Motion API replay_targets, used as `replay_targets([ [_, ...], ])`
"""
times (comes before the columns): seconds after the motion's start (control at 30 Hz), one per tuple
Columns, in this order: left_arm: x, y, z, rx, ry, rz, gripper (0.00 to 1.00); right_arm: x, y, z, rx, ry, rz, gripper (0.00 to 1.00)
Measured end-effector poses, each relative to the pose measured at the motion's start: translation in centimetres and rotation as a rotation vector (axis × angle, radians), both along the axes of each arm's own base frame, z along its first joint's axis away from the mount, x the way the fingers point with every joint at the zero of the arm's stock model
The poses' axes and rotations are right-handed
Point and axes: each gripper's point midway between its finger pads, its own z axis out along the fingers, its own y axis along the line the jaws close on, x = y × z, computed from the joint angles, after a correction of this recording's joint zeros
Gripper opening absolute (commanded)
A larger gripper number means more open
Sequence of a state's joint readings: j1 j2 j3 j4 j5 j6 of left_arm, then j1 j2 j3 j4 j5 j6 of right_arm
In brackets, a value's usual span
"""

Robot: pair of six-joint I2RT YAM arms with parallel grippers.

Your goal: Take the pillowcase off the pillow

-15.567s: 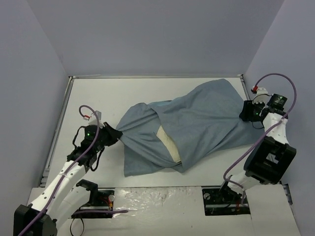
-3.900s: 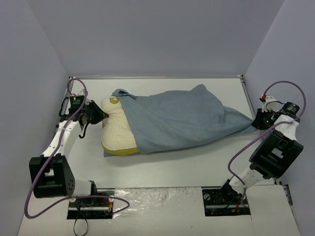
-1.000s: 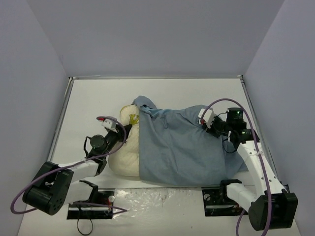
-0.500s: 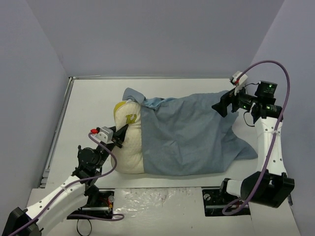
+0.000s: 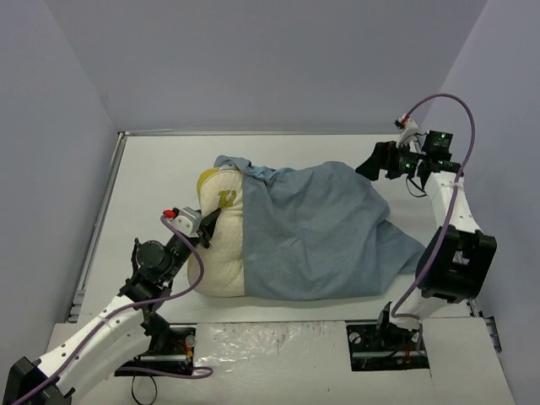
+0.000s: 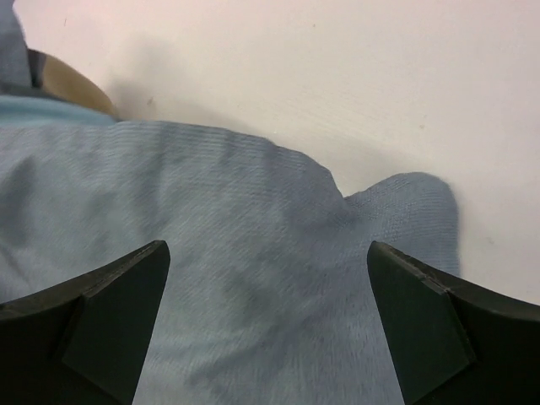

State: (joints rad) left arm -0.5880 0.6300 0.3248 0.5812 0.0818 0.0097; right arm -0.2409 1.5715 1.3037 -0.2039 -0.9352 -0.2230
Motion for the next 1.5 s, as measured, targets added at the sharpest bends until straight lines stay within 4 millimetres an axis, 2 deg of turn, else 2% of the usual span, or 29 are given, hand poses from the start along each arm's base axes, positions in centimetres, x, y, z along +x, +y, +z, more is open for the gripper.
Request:
replay_targets([
  [0.13, -0.2, 0.0, 0.6, 0.009, -0.008, -0.004, 0.02, 2.0, 0.4, -5.6, 0.127, 0.189, -0.053, 0.86],
  [0.17, -0.2, 0.1, 0.6, 0.01, -0.008, -0.004, 0.02, 2.1, 0.6, -6.4, 0.152, 0.222, -0.059, 0.74],
  [0.2, -0.3, 0.1, 0.5, 0.013, -0.006, -0.004, 0.02, 2.2, 0.7, -7.0, 0.175, 0.248, -0.063, 0.67],
  [0.23, -0.3, 0.1, 0.4, 0.016, -0.002, -0.004, 0.02, 2.1, 0.7, -7.3, 0.195, 0.265, -0.066, 0.6],
  [0.27, -0.3, 0.1, 0.3, 0.02, 0.003, -0.004, 0.02, 2.0, 1.0, -7.3, 0.216, 0.272, -0.056, 0.44],
  [0.33, -0.3, 0.2, 0.1, 0.023, 0.007, -0.003, 0.02, 1.9, 1.2, -6.8, 0.245, 0.26, -0.029, 0.27],
  [0.37, -0.3, 0.2, 0.1, 0.024, 0.008, -0.003, 0.02, 1.9, 1.2, -6.5, 0.26, 0.251, -0.019, 0.11],
  [0.43, -0.3, 0.2, 0.1, 0.024, 0.008, -0.003, 0.02, 1.6, 0.7, -6.3, 0.284, 0.237, -0.001, 0.0],
  [0.7, -0.3, 0.2, 0.4, 0.024, 0.011, -0.003, 0.02, 0.2, -0.6, -6.5, 0.337, 0.229, 0.015, 0.0],
  [0.87, -0.4, 0.8, 1.5, 0.029, 0.028, 0.021, 0.02, -0.1, -1.8, -4.0, 0.264, 0.132, -0.003, 0.0],
  [0.93, -0.3, 1.2, 2.4, 0.031, 0.038, 0.045, 0.02, -0.2, -3.0, -2.6, 0.22, 0.074, -0.031, 0.0],
  [1.07, 0.2, 2.2, 4.7, 0.029, 0.054, 0.103, 0.02, -0.5, -7.0, -0.7, 0.144, -0.01, -0.13, 0.0],
  [1.27, 2.3, 5.0, 8.4, -0.001, 0.087, 0.222, 0.02, -1.1, -12.9, -1.5, 0.068, -0.017, -0.29, 0.0],
  [1.33, 3.6, 6.5, 9.3, -0.028, 0.113, 0.276, 0.02, -1.2, -14.2, -1.7, 0.039, -0.017, -0.325, 0.0],
  [1.43, 5.8, 9.1, 9.9, -0.071, 0.154, 0.361, 0.02, -1.2, -15.0, -2.1, -0.001, -0.016, -0.351, 0.0],
  [1.47, 6.6, 9.9, 9.8, -0.087, 0.17, 0.386, 0.02, -1.2, -15.1, -2.2, -0.01, -0.017, -0.353, 0.02],
  [1.5, 7.5, 10.8, 9.7, -0.109, 0.194, 0.406, 0.02, -1.2, -15.1, -2.2, -0.017, -0.019, -0.348, 0.27],
])
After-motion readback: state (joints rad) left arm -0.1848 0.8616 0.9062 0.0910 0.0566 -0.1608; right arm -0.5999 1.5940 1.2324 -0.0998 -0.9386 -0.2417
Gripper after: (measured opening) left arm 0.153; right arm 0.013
